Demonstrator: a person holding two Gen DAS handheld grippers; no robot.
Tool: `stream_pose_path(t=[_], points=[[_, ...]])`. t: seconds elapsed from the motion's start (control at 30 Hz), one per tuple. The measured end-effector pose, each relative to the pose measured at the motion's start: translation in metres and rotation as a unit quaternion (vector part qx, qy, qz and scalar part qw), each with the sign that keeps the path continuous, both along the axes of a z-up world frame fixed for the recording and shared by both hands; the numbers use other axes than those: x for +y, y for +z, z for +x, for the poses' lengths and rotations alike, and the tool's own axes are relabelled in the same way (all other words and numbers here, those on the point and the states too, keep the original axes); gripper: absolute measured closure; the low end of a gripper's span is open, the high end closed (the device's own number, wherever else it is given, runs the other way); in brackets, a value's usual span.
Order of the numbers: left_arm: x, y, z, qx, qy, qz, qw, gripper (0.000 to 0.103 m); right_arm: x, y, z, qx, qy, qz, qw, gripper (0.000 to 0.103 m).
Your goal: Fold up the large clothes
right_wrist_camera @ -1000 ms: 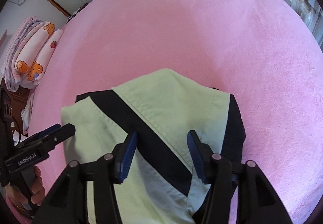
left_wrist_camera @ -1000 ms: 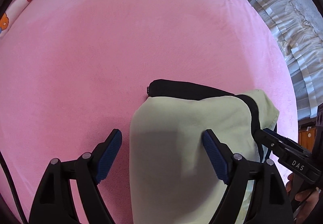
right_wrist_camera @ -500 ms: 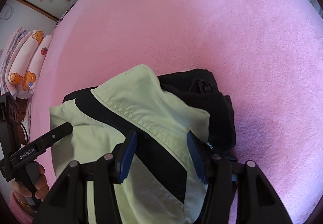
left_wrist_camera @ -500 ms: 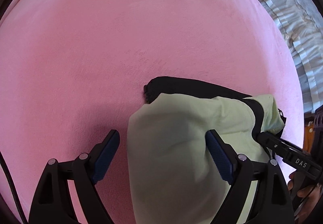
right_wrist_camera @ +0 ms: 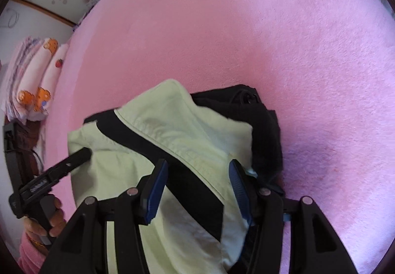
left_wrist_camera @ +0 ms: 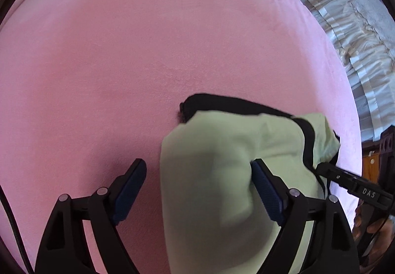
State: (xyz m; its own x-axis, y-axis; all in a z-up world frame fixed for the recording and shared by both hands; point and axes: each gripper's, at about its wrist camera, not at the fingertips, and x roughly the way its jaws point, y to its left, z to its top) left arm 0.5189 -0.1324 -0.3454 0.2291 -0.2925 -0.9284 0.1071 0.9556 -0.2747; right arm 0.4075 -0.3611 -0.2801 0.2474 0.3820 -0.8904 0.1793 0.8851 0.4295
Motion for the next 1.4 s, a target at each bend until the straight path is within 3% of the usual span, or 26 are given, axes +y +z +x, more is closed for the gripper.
stream_pose_path(t=[0.13, 0.27, 0.33, 0.43, 0.53, 0.67, 0.9, 0.97, 1.07, 1.2, 1.4], points=[[-0.01, 0.003, -0.006, -0.016, -0.004, 0.007, 0.9998, 0.039, 0.014, 0.008, -0.012, -0.003, 0.038, -0.034, 0.999, 0.051], [-0.013, 0.005, -0.003, -0.014, 0.0, 0.004, 0.9999, 0.043, 0.021, -0.003, -0.016, 0.024, 0.052, -0.066, 0.996, 0.052], [-0.001, 0.007, -0.01, -0.017, -0.004, 0.002, 0.9999, 0.045, 0.015, -0.004, -0.017, 0.028, 0.038, -0.063, 0.997, 0.064], [0.001, 0.009, -0.013, -0.02, -0.004, -0.002, 0.9998, 0.046, 0.001, -0.003, -0.019, 0.036, 0.019, -0.066, 0.997, 0.067], [0.008, 0.013, -0.018, -0.02, 0.001, -0.005, 0.9998, 0.047, -0.009, -0.001, -0.022, 0.044, 0.008, -0.071, 0.996, 0.082], [0.013, 0.025, -0.027, -0.017, 0.007, -0.005, 0.9998, 0.054, -0.013, 0.005, -0.028, 0.036, 0.003, -0.073, 0.997, 0.082], [0.037, 0.057, -0.065, -0.031, 0.028, -0.021, 0.9989, 0.056, -0.023, 0.034, -0.058, 0.006, 0.022, -0.062, 0.998, 0.082], [0.043, 0.061, -0.08, -0.029, 0.032, -0.017, 0.9989, 0.065, -0.018, 0.043, -0.068, -0.001, 0.037, -0.061, 0.997, 0.082], [0.045, 0.07, -0.104, -0.033, 0.027, -0.009, 0.9991, 0.07, -0.005, 0.055, -0.084, -0.009, 0.055, -0.059, 0.997, 0.082], [0.045, 0.086, -0.142, -0.051, 0.018, -0.006, 0.9985, 0.071, 0.012, 0.075, -0.113, -0.024, 0.059, -0.053, 0.997, 0.082], [0.04, 0.086, -0.189, -0.032, 0.013, -0.016, 0.9993, 0.071, 0.023, 0.088, -0.166, -0.038, 0.044, -0.058, 0.997, 0.082]])
